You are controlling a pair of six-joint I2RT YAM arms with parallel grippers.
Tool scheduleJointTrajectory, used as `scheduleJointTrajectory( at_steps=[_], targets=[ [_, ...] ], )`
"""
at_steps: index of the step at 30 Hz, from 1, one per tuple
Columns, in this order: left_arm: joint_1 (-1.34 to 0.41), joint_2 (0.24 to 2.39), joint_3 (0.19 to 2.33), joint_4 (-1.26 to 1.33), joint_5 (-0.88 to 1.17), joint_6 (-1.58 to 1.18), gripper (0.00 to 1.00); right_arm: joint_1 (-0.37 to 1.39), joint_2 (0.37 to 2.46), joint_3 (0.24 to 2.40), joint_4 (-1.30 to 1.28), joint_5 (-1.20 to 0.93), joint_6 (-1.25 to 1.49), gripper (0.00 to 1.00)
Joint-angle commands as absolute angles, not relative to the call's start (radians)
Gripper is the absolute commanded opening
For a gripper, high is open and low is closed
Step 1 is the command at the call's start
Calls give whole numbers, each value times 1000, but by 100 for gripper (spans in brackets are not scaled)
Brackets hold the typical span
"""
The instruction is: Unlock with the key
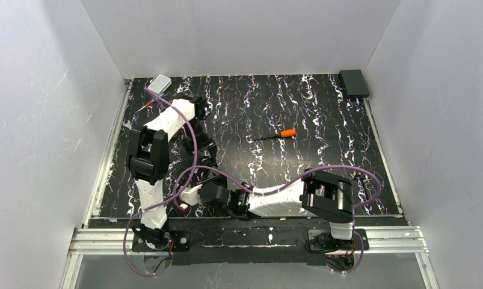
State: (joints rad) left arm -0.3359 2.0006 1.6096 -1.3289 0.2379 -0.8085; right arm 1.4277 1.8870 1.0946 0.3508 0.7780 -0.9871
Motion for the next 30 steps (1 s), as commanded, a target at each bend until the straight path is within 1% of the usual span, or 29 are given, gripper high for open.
scheduleJointTrajectory(
  at_steps=[1, 3, 4, 5, 7, 8, 9, 11, 15, 22, 27, 30],
  targets=[
    [-370, 1919, 1569, -1634, 451, -812, 0, 1388, 1913, 1139, 467, 807, -945, 1],
    [-371, 1917, 1570, -1634, 446, -810, 0, 1388, 1916, 1135, 476, 821, -951, 1],
    [-371, 1914, 1571, -1636, 442, -809, 0, 1388, 1913, 1133, 477, 823, -948, 4],
    [-371, 1914, 1576, -1638, 441, -809, 0, 1388, 1906, 1130, 470, 819, -939, 14],
    [-371, 1920, 1586, -1644, 434, -811, 0, 1388, 1880, 1118, 434, 779, -902, 42],
    [-371, 1925, 1594, -1648, 432, -810, 0, 1388, 1860, 1108, 414, 749, -879, 53],
    [-371, 1931, 1603, -1656, 427, -813, 0, 1388, 1838, 1097, 400, 730, -859, 60],
    [-370, 1945, 1630, -1671, 412, -819, 0, 1388, 1783, 1070, 364, 672, -820, 67],
    [-369, 1961, 1675, -1684, 402, -834, 0, 1387, 1679, 1012, 308, 582, -754, 73],
    [-368, 1989, 1709, -1684, 402, -840, 0, 1383, 1497, 937, 264, 491, -603, 78],
    [-368, 1999, 1715, -1684, 392, -838, 0, 1374, 1405, 903, 219, 342, -434, 79],
    [-369, 2006, 1724, -1684, 394, -833, 0, 1368, 1352, 861, 230, 294, -318, 80]
  ],
)
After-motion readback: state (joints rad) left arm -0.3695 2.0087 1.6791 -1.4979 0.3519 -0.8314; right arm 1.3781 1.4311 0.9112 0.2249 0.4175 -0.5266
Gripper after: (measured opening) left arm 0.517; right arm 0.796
